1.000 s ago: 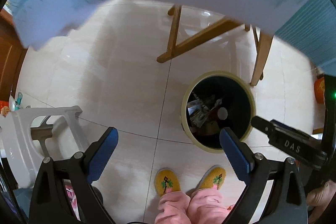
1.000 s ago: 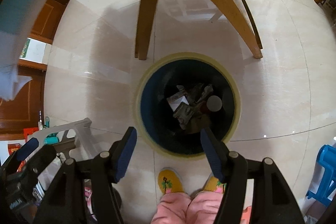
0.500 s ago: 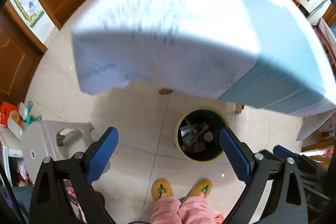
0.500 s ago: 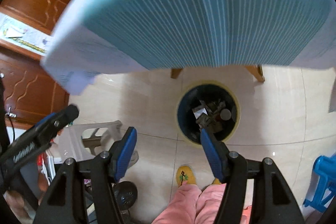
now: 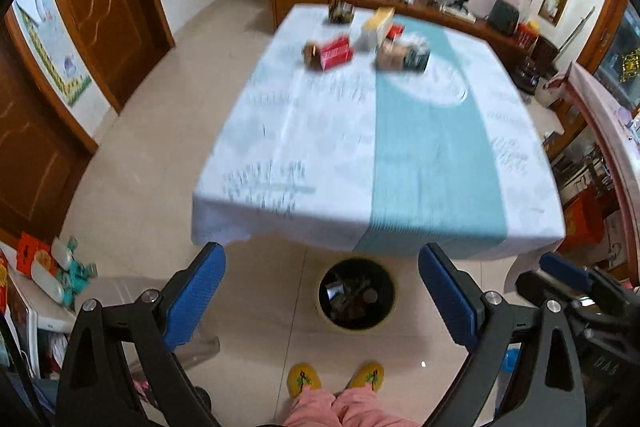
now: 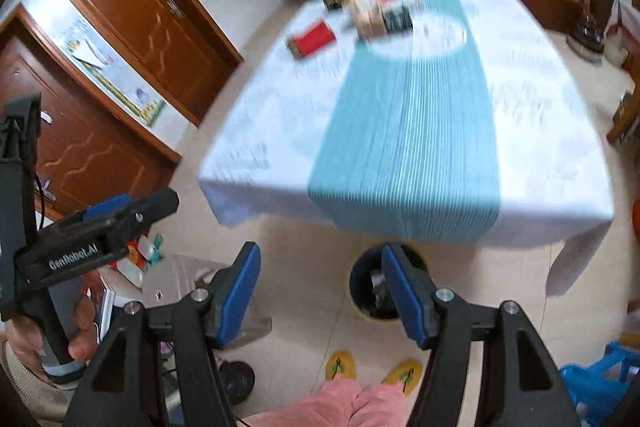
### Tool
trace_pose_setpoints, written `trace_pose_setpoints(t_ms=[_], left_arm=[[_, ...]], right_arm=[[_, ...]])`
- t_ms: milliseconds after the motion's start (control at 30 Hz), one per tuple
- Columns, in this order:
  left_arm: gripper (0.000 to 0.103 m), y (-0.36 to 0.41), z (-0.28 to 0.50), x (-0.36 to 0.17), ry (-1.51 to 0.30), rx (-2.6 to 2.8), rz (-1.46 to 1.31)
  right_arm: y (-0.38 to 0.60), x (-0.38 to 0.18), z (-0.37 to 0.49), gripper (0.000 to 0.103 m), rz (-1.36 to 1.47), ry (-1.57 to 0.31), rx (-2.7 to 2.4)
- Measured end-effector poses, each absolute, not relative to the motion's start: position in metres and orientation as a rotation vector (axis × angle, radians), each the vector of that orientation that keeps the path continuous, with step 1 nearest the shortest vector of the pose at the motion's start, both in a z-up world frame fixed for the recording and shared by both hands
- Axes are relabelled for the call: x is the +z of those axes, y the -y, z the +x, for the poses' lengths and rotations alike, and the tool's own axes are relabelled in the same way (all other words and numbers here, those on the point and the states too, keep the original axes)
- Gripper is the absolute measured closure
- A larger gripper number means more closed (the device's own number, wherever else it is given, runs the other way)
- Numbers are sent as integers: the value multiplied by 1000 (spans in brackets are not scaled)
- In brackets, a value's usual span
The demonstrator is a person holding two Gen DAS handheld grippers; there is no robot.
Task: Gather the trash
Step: 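Raise both empty tools back toward the table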
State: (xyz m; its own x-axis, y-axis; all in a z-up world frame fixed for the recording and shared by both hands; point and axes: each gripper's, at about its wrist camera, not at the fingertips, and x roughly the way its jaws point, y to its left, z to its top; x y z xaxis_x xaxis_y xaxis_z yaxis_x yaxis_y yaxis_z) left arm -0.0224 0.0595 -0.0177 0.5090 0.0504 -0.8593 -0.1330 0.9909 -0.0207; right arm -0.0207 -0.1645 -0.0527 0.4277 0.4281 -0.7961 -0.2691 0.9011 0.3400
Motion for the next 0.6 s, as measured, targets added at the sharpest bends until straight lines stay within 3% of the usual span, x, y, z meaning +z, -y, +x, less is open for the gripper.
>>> trace_pose_setpoints(t_ms=[333,600], left_arm=[[7,-28,-13,75,-819,131,-7],[7,-19,21,91,-799,104,25]], right_arm=[[184,19,-5,40,126,-834,470],[182,31,26,40,109,-816,446]])
